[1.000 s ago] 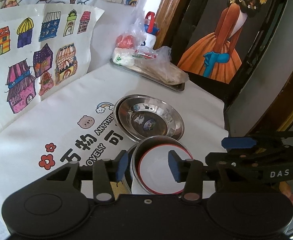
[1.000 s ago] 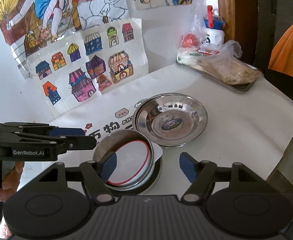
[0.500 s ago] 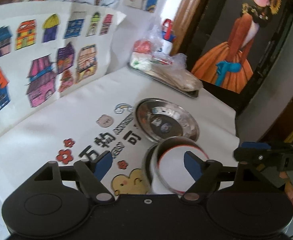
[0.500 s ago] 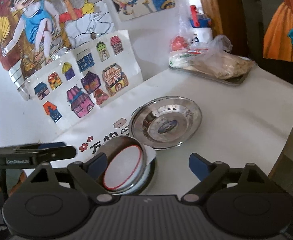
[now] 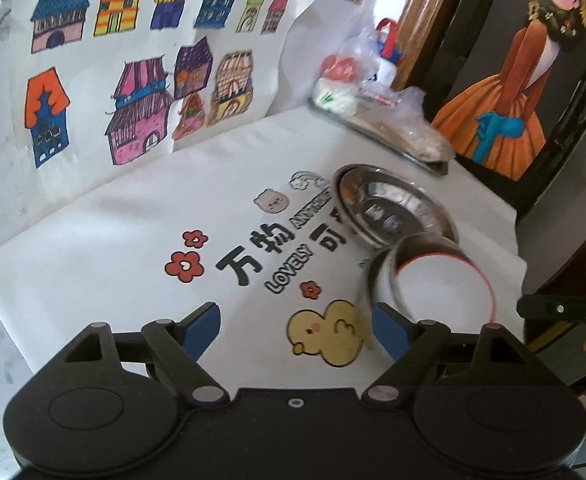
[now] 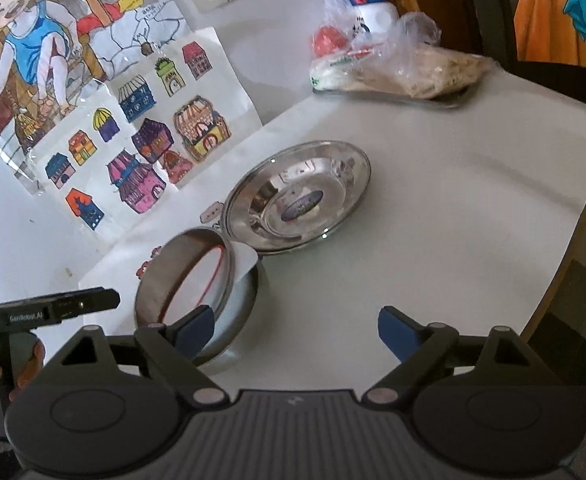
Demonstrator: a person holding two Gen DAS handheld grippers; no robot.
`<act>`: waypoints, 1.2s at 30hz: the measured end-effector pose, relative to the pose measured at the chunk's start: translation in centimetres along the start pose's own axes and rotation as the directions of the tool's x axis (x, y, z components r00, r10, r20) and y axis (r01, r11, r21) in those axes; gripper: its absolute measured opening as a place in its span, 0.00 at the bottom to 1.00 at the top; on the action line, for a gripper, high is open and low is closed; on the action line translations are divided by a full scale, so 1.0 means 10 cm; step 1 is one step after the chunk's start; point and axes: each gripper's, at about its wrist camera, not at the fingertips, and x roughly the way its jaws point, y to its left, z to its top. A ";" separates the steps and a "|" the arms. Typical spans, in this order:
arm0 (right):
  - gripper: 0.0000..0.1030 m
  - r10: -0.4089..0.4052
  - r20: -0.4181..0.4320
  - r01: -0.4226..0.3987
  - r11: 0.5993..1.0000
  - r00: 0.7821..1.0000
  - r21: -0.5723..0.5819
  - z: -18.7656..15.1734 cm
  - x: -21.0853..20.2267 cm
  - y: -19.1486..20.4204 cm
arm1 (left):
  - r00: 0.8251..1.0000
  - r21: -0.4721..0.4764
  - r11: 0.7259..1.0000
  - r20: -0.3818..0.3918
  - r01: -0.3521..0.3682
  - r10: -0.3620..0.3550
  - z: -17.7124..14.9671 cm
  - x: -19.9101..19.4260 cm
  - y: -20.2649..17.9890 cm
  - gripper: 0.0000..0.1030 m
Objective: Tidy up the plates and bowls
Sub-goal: 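Move both tools to the rim of the nested bowl stack and close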
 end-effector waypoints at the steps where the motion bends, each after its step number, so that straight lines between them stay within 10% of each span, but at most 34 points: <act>1: 0.90 0.000 -0.005 0.000 1.000 1.000 0.001 0.00 0.02 -0.01 | 1.000 0.003 1.000 -0.007 0.007 -0.007 0.02 0.04 0.03 0.82; 20: 0.85 -0.043 -0.087 0.043 0.999 0.995 -0.003 0.05 0.18 0.11 | 0.950 0.234 0.925 -0.159 0.299 -0.267 0.37 0.58 0.08 0.65; 36: 0.48 -0.020 -0.170 0.028 0.999 0.985 0.043 0.16 0.28 0.13 | 0.912 0.215 0.900 -0.253 0.380 -0.324 0.49 0.63 -0.01 0.24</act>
